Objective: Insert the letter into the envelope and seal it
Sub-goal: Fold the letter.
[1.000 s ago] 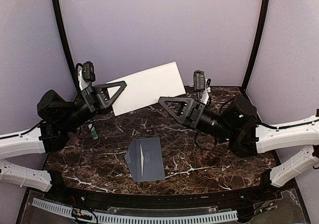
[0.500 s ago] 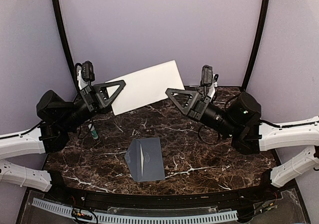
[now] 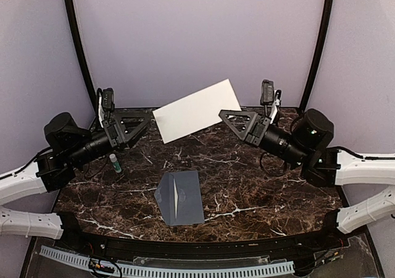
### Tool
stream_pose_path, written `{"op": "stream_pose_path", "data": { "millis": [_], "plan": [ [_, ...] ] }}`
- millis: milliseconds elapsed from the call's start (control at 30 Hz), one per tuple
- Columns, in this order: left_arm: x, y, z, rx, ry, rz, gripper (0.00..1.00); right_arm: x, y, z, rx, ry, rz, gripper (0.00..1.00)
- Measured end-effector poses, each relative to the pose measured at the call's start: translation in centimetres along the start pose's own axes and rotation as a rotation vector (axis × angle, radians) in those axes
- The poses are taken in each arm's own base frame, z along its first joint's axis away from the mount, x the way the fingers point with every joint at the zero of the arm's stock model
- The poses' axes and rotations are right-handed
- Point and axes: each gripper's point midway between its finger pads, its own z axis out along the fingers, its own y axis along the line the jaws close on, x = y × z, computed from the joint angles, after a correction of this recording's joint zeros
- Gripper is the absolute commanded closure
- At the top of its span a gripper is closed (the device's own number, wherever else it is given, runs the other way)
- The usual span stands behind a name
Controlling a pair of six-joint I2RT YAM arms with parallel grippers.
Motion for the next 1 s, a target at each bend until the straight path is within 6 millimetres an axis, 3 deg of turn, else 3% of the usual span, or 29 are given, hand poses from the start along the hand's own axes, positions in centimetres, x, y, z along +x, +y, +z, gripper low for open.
{"op": "stream_pose_path", "data": {
  "millis": [133,300,467,667,800,1000],
  "plan": [
    [0.2,3.6,-1.6,-0.159,0.033,0.034,0.12,-0.2,-2.2,-1.0,0.114,0.064,-0.035,1.00],
    [0.7,5.5,-2.8,-0.280,0.100,0.096,0.12,0.5,-4.3,-2.0,0.220,0.183,-0.067,1.00],
    [1.6,5.0,-1.6,-0.265,0.217,0.169,0.13,3.0,-5.0,-2.6,0.255,0.358,-0.072,1.00],
    [5.6,4.9,0.3,-0.142,0.435,0.165,0.13,7.9,-4.3,-3.6,0.150,0.598,-0.024,1.00],
    [8.0,4.1,1.1,-0.061,0.546,0.162,0.13,9.1,-2.5,-4.1,0.046,0.675,0.004,1.00],
    [11.2,0.7,2.0,0.092,0.664,0.165,0.12,10.2,-0.7,-4.6,-0.060,0.742,0.030,1.00]
  ]
}}
